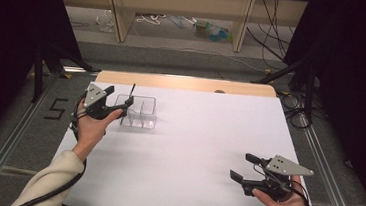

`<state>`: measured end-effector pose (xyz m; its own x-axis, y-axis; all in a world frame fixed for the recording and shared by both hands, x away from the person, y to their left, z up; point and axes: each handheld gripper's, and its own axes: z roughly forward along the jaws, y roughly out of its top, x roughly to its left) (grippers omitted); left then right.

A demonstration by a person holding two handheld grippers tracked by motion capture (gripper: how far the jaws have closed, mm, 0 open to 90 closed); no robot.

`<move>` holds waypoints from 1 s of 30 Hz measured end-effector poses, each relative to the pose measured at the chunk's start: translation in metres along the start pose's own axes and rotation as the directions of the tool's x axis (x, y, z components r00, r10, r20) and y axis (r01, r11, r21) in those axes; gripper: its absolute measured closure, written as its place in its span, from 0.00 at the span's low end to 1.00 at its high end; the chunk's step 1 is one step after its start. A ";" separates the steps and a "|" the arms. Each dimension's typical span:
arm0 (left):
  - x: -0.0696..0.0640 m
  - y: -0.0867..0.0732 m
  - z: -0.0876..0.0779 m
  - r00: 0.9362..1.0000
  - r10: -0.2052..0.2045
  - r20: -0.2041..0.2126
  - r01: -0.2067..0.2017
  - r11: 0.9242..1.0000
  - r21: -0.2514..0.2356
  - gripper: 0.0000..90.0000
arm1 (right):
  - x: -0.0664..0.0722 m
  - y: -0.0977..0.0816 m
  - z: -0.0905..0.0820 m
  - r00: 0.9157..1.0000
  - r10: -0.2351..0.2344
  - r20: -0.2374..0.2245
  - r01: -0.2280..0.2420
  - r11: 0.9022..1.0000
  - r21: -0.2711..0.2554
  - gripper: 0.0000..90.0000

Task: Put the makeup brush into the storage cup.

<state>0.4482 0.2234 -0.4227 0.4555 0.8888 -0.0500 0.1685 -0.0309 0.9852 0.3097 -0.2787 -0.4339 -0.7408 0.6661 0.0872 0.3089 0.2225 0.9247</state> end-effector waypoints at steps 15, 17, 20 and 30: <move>-0.015 -0.001 -0.017 0.999 0.005 0.052 -0.004 1.000 -0.006 0.18 | 0.001 0.000 0.001 1.000 0.021 -0.012 -0.021 1.000 0.000 0.22; -0.016 -0.001 -0.019 0.998 0.011 0.054 -0.011 1.000 -0.004 0.18 | 0.001 0.000 0.001 1.000 0.022 -0.014 -0.022 1.000 0.000 0.22; -0.017 -0.002 -0.022 0.998 0.015 0.057 -0.015 1.000 -0.004 0.18 | 0.000 0.000 0.001 1.000 0.000 -0.001 0.000 1.000 -0.012 0.22; -0.022 -0.003 -0.029 0.998 0.014 0.065 -0.014 1.000 -0.010 0.18 | 0.001 0.000 0.000 1.000 0.023 -0.012 -0.023 1.000 0.000 0.22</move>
<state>0.4122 0.2177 -0.4199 0.5140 0.8565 -0.0466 0.1538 -0.0386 0.9874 0.3091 -0.2776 -0.4340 -0.7408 0.6622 0.1127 0.3258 0.2074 0.9224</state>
